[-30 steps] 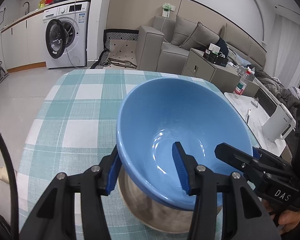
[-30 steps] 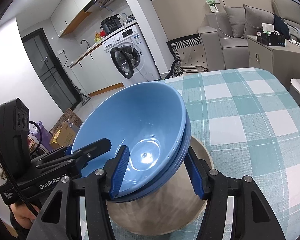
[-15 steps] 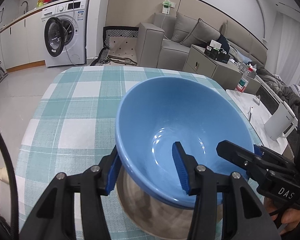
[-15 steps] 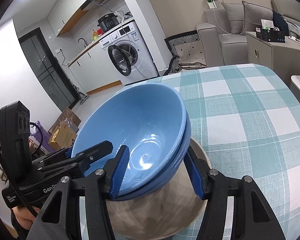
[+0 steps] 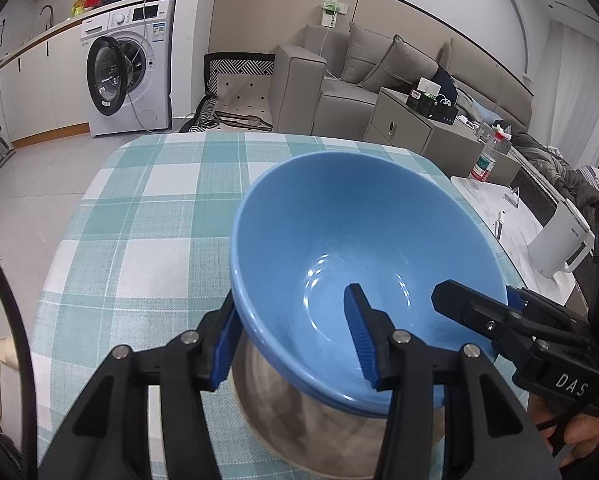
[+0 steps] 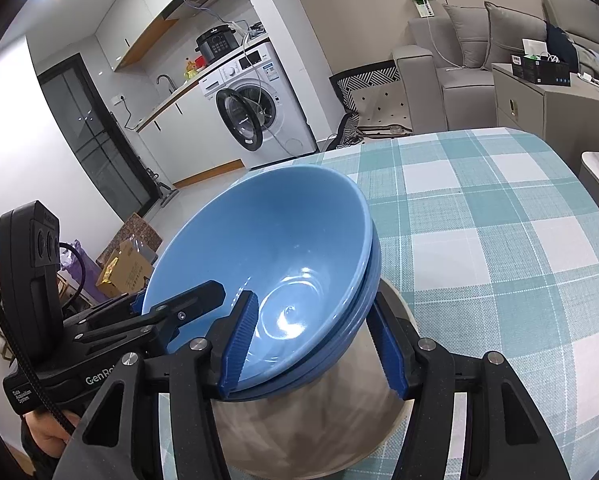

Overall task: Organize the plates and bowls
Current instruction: 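Lower the nested bowls with both grippers onto the cream plates, then open both grippers and pull them back from the bowls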

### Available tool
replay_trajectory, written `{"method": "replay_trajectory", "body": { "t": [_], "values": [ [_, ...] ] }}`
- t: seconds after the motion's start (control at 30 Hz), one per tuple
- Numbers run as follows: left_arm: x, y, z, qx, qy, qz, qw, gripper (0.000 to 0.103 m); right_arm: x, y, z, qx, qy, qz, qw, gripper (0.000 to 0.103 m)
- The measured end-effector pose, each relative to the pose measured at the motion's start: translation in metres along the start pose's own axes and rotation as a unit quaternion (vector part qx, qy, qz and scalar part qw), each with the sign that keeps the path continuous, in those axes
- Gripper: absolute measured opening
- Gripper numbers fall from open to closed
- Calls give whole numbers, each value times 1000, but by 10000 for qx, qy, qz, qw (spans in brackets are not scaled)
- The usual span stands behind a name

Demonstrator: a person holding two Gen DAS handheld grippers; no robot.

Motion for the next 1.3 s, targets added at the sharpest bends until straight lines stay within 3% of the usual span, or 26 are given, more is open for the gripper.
{"method": "replay_trajectory", "body": {
  "t": [0.43,0.6,0.83,1.0,1.3],
  "values": [
    [3,-2,-3,-77,-51,-24,10000,59,0,3,-1,91,52,48,9999,60],
    [13,-4,-5,-230,-34,-113,9997,69,5,4,-3,278,31,-6,9996,76],
    [35,-12,-2,-368,74,-393,9985,102,24,3,-10,656,-68,-250,9975,100],
    [59,-24,0,-583,175,-809,9949,103,46,-2,-11,1147,-52,-548,9919,102],
    [92,-47,9,-689,454,-1187,9895,103,82,-23,-3,1873,-5,-981,9774,103]
  ]
}}
Point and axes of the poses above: each gripper's, at about its wrist camera, not at the fingertips, and x roughly against the way its jaws point, z to its left, y to its top, the point moved 3 cm from there along -x, roughly the way its jaws point, and after that the axes turned 3 degrees about -x, right-handed, at the moved point
